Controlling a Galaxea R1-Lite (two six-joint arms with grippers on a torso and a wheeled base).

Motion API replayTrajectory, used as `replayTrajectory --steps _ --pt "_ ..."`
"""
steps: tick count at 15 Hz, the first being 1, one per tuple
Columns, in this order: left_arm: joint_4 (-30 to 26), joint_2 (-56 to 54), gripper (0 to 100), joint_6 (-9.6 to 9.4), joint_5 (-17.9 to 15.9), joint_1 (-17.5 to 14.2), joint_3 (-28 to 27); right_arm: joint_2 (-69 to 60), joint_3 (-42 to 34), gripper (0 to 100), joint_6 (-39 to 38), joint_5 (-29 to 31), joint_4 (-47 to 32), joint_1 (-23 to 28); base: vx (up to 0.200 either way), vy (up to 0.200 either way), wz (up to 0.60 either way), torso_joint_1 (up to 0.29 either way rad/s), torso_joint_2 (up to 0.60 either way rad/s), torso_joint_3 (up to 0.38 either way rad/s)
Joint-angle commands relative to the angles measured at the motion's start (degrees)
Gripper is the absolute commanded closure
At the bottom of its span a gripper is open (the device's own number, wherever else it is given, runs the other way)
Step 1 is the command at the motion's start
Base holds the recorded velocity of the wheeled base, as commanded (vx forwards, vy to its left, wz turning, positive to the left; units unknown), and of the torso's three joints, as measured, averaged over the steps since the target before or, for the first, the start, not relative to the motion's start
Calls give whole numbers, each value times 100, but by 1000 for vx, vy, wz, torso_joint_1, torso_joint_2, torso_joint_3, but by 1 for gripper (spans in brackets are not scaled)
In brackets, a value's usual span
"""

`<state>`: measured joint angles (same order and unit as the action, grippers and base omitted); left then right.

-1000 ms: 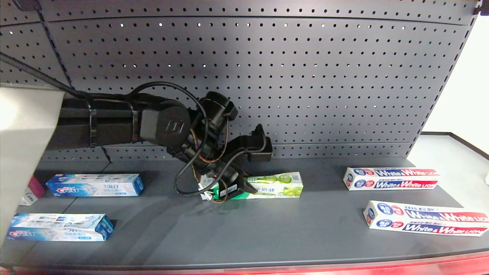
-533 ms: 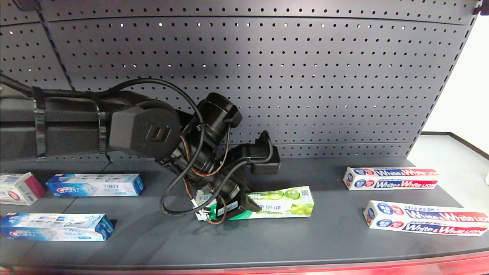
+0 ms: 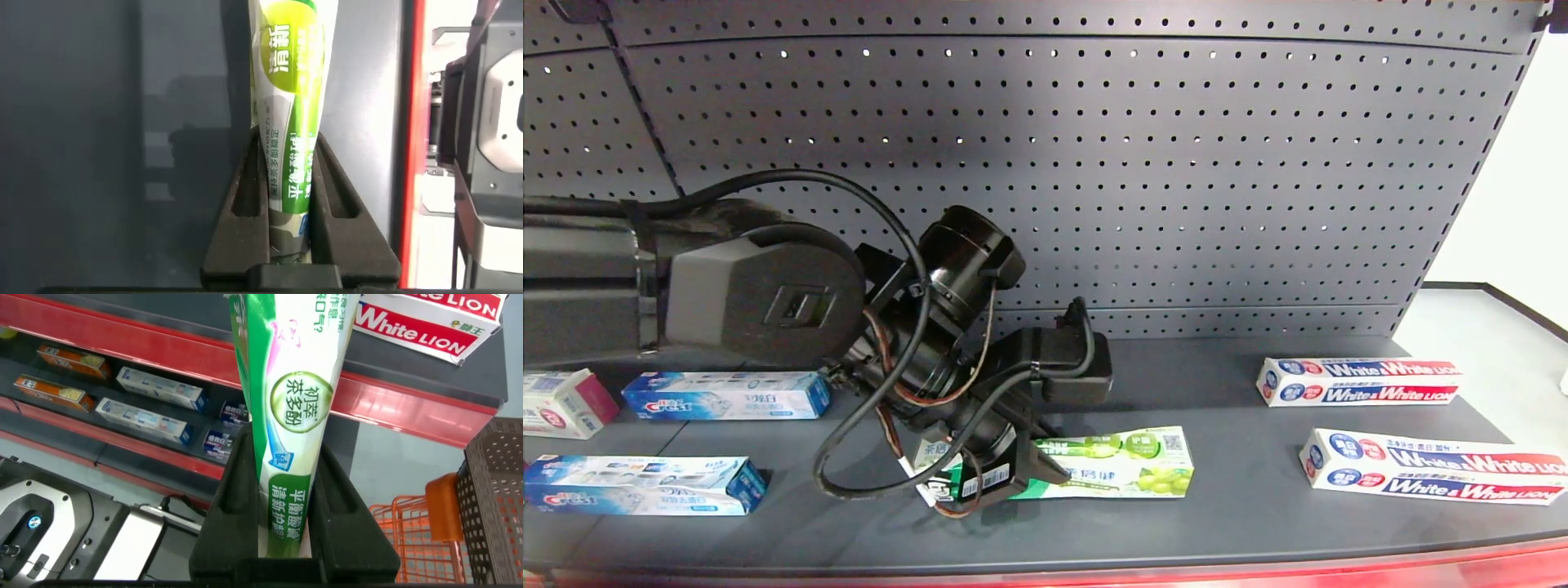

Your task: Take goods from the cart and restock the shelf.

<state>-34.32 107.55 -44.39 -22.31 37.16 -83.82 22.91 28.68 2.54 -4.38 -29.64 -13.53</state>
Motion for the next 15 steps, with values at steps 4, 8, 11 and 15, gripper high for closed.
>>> replayTrajectory --steps 4,8,11,15 --pt "4 -49 100 88 -2 187 41 -5 -3 100 1 -2 2 0 0 0 0 0 0 0" --pt "30 -49 100 88 -2 248 173 -14 -12 100 1 -2 2 0 0 0 0 0 0 0" --pt "74 -41 100 88 -2 248 208 -14 -12 100 1 -2 2 0 0 0 0 0 0 0" --pt "83 -14 100 88 -2 257 208 -14 -12 100 -7 -2 2 0 0 0 0 0 0 0"
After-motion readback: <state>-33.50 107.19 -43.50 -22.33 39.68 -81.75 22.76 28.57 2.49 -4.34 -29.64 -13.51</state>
